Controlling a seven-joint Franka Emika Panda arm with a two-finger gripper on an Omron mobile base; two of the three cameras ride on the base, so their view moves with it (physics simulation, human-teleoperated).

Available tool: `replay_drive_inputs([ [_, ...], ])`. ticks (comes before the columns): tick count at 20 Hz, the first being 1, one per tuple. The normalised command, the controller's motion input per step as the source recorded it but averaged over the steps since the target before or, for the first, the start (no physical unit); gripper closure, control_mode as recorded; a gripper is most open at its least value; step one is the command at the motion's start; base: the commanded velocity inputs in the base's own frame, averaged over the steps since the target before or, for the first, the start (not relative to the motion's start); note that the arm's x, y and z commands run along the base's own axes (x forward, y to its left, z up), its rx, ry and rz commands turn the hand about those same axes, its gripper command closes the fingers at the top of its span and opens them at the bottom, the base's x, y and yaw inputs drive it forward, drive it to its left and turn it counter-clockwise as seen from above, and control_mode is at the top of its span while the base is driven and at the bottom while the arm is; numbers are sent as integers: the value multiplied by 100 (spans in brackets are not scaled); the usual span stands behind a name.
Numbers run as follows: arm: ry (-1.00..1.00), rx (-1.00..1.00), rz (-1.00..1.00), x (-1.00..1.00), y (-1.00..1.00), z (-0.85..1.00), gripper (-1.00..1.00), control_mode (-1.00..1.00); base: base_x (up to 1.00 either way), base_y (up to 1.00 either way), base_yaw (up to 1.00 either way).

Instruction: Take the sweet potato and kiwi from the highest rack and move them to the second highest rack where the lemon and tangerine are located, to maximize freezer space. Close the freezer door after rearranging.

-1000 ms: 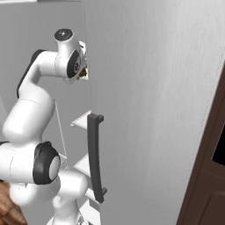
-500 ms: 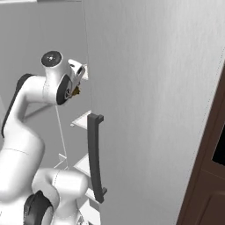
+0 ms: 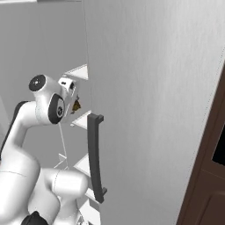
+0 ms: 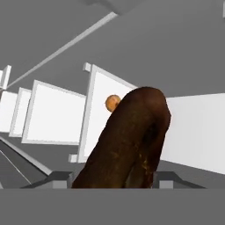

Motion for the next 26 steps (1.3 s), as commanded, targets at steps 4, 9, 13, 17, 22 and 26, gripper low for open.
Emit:
replay_drive_inputs([
  [4,0,-3,0,2,-2,-36,100,-100,0,0,0],
  [9,0,-1,0,19,0,-33,100,-100,0,0,0],
  [13,0,0,0,36,0,-29,100,-100,0,0,0],
  [17,0,0,0,44,0,-26,100,-100,0,0,0],
  [22,0,0,0,44,0,-20,100,-100,0,0,0],
  [26,0,0,0,49,0,-9,100,-100,0,0,0],
])
